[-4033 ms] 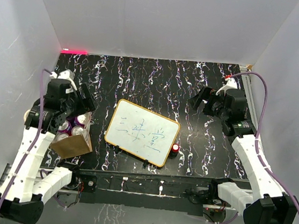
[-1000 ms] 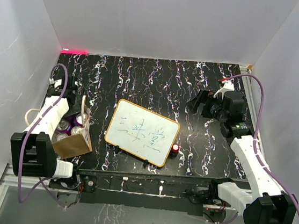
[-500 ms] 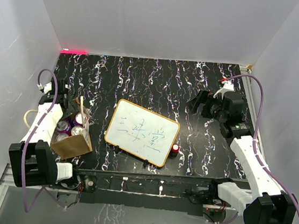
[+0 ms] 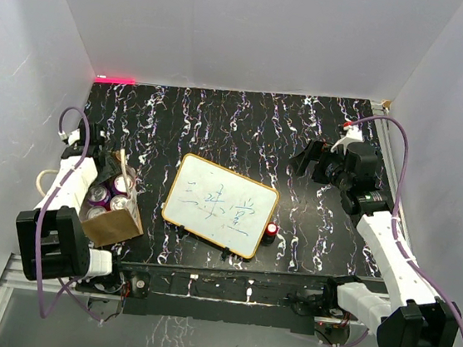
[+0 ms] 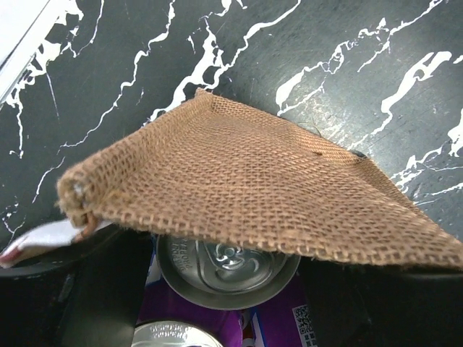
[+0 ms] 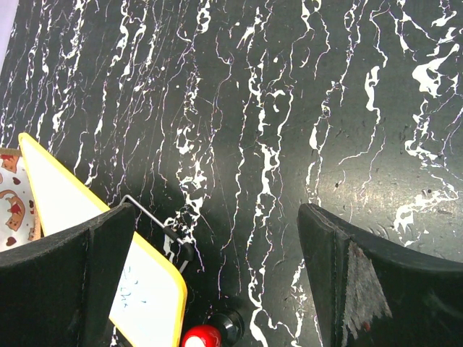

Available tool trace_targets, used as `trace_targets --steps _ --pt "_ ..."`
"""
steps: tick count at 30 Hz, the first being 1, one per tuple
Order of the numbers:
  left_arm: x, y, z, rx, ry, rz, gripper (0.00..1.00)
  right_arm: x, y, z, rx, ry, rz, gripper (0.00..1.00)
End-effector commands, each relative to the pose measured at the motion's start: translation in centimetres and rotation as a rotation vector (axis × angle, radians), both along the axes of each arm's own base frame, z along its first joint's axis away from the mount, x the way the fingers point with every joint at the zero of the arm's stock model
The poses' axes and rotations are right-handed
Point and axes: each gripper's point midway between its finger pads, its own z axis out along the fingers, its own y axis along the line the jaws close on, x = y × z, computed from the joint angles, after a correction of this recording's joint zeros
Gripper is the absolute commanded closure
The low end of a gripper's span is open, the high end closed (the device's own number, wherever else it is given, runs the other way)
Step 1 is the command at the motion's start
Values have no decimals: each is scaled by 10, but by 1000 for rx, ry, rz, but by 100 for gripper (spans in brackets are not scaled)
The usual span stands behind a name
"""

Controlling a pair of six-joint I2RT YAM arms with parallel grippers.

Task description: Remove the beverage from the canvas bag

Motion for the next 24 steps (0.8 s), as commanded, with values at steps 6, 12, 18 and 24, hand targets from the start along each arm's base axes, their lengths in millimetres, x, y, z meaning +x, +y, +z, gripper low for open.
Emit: trace_targets --steps 6,12,18,24 --pt "-7 0 20 -17 -52 47 52 4 3 15 9 -70 10 2" --pt "-4 5 59 22 -159 65 74 4 5 14 14 -64 24 2" --pt "-9 10 75 53 -176 91 91 4 5 13 12 -62 22 2" --pt "-9 12 96 68 -210 98 99 4 6 12 12 -59 25 2"
